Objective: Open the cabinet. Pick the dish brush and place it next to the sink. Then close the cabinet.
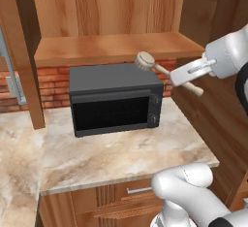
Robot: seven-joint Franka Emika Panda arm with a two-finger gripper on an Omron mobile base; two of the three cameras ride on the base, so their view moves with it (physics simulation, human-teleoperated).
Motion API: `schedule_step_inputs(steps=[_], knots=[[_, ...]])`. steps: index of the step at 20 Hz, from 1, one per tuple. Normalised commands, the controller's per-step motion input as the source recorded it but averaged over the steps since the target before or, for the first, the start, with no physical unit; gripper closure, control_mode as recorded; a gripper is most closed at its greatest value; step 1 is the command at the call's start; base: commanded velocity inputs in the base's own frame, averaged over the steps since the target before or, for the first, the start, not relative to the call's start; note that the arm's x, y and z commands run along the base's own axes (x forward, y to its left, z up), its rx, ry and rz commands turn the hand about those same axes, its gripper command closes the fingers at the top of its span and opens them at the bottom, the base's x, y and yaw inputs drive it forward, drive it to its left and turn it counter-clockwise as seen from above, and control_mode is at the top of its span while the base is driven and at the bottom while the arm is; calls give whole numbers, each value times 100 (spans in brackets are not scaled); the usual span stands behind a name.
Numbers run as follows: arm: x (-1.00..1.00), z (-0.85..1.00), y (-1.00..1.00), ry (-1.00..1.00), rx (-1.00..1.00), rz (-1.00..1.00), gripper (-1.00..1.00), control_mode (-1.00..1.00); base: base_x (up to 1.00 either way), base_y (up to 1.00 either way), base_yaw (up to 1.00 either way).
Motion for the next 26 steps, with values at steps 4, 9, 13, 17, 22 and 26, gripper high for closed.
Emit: schedule_step_inputs(steps=[4,9,13,17,22,26], knots=[[0,-4,0,9,-3,10,100,-100,0,0,0],[-14,-10,0,6,-1,4,100,-100,0,0,0],[-33,-15,0,4,0,0,100,-100,0,0,0],[-41,-29,0,0,0,0,100,-100,0,0,0],[-13,-16,4,1,0,0,100,-100,0,0,0],[0,-5,9,0,-1,0,100,-100,0,0,0]])
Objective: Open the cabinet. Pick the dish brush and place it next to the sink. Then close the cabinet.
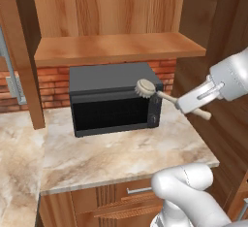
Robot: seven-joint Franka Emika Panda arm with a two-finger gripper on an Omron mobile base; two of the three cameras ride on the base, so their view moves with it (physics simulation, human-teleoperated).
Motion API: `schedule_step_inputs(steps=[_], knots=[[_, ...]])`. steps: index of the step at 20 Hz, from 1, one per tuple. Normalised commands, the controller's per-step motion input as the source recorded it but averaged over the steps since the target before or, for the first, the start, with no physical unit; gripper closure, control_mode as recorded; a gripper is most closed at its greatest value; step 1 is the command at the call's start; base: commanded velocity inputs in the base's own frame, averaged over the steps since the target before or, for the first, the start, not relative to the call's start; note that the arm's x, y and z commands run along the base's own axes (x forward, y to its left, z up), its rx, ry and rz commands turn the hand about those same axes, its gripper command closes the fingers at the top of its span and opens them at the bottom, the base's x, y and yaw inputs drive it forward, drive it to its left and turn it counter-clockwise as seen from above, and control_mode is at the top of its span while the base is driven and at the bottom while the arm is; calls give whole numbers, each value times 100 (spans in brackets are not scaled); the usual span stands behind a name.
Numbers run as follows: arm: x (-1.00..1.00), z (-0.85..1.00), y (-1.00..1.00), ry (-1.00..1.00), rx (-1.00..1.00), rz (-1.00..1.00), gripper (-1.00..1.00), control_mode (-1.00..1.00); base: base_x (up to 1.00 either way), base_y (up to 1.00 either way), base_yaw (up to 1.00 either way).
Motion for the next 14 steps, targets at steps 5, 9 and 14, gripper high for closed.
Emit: schedule_step_inputs(steps=[5,9,14], knots=[[0,0,7,0,0,0,100,-100,0,0,0],[0,0,0,0,0,0,100,-100,0,0,0],[0,0,0,0,0,0,100,-100,0,0,0]])
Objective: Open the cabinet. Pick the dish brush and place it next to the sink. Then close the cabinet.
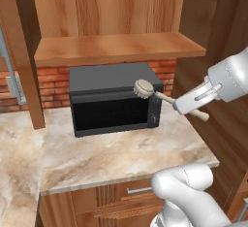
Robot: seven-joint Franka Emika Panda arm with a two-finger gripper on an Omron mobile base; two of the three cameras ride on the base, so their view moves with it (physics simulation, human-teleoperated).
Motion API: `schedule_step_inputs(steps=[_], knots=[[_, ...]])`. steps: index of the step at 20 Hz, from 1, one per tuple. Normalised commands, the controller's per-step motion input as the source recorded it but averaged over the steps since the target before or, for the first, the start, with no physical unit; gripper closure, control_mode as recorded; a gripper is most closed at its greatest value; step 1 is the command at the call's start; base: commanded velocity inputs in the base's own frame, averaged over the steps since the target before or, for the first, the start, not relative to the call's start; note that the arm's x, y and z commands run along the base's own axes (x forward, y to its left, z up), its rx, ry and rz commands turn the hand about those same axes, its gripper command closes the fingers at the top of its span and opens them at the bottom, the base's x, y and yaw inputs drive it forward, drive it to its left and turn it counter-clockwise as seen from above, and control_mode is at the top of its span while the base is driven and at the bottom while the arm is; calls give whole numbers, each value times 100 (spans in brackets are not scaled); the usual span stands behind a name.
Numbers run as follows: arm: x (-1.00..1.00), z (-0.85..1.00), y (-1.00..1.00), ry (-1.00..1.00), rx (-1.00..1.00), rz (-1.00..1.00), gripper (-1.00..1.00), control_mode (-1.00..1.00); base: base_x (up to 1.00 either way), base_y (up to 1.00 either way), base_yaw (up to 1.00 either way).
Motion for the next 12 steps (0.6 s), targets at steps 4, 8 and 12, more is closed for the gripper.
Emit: schedule_step_inputs(steps=[4,8,12], knots=[[0,0,0,0,0,0,100,-100,0,0,0],[0,0,0,0,0,0,100,100,0,0,0],[0,0,0,0,0,0,100,100,-5,0,9]])
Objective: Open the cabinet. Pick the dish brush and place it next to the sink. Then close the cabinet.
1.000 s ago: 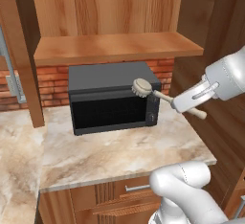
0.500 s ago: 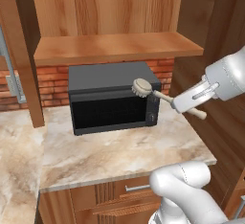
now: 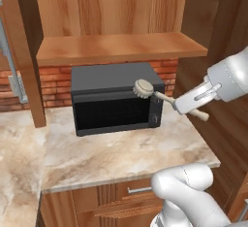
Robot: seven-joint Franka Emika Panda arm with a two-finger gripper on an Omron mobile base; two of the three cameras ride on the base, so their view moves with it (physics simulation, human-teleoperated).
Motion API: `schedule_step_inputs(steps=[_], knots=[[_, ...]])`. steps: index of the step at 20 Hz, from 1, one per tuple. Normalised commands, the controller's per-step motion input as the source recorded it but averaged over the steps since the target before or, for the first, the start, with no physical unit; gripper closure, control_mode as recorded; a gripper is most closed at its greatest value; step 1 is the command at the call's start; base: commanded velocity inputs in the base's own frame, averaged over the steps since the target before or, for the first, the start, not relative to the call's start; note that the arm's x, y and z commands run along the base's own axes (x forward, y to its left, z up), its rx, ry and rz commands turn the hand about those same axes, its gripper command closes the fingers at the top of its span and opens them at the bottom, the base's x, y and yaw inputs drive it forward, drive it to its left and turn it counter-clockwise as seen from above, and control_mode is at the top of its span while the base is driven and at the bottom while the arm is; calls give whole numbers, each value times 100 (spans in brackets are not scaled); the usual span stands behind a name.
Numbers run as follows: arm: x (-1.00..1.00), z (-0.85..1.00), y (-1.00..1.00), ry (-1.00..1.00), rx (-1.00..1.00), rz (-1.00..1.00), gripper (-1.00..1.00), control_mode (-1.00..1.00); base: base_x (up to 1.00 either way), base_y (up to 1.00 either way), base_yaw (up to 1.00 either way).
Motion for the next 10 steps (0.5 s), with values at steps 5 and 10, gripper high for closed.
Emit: schedule_step_inputs(steps=[5,10], knots=[[0,0,0,0,0,0,100,100,-56,-9,22],[0,0,0,0,0,0,100,100,-51,-26,30]])
